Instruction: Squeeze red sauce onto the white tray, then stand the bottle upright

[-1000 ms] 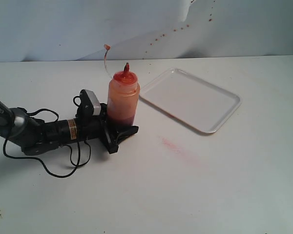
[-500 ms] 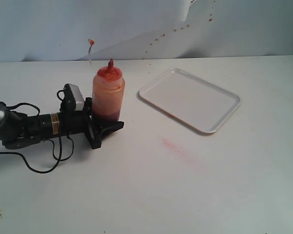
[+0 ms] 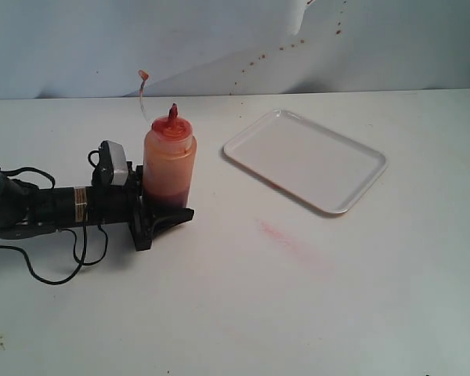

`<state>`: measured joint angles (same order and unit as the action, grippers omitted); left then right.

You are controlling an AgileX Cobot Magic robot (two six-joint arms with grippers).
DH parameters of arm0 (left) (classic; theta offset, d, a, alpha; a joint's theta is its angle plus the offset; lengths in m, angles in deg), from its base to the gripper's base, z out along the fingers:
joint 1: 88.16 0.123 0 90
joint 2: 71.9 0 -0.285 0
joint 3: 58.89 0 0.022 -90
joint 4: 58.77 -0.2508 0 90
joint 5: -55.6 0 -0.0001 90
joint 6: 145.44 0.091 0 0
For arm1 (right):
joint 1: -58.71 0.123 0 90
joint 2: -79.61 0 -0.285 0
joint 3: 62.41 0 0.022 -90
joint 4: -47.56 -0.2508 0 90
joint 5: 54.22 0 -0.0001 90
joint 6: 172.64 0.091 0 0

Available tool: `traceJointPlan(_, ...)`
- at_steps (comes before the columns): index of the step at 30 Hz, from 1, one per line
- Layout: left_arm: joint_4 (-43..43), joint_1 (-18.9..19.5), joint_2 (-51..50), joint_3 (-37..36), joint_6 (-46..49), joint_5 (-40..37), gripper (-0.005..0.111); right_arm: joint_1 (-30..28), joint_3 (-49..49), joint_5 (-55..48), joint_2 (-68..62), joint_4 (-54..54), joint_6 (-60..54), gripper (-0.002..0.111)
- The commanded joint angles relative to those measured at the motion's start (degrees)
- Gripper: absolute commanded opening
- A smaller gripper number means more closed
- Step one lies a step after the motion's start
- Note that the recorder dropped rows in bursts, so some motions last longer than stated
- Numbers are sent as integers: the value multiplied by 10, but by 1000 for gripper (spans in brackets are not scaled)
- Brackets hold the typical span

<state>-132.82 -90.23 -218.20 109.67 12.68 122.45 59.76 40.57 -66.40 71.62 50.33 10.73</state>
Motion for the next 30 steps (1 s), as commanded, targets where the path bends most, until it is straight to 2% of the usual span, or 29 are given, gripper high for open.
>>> traceJointPlan(1,6,1,13,2,-3,31,0,-1,-2,181,2,-85,1,0)
traceJointPlan(2,5,1,13,2,-4,31,0,-1,-2,241,2,-122,21,0)
traceJointPlan(5,1,1,13,2,-1,31,0,4,-2,302,2,-122,112,0)
traceJointPlan(7,2,1,13,2,0,31,0,15,-2,336,2,-19,205,0)
traceJointPlan(11,15,1,13,2,0,31,0,30,-1,473,-11,297,357,0)
traceJointPlan(14,15,1,13,2,0,31,0,30,39,543,-75,400,408,0)
traceJointPlan(19,15,1,13,2,0,31,0,30,97,560,-230,419,448,0)
traceJointPlan(24,15,1,13,2,0,31,0,30,142,634,-384,421,457,0)
traceJointPlan(30,19,1,13,2,24,31,0,30,221,584,-521,421,447,0)
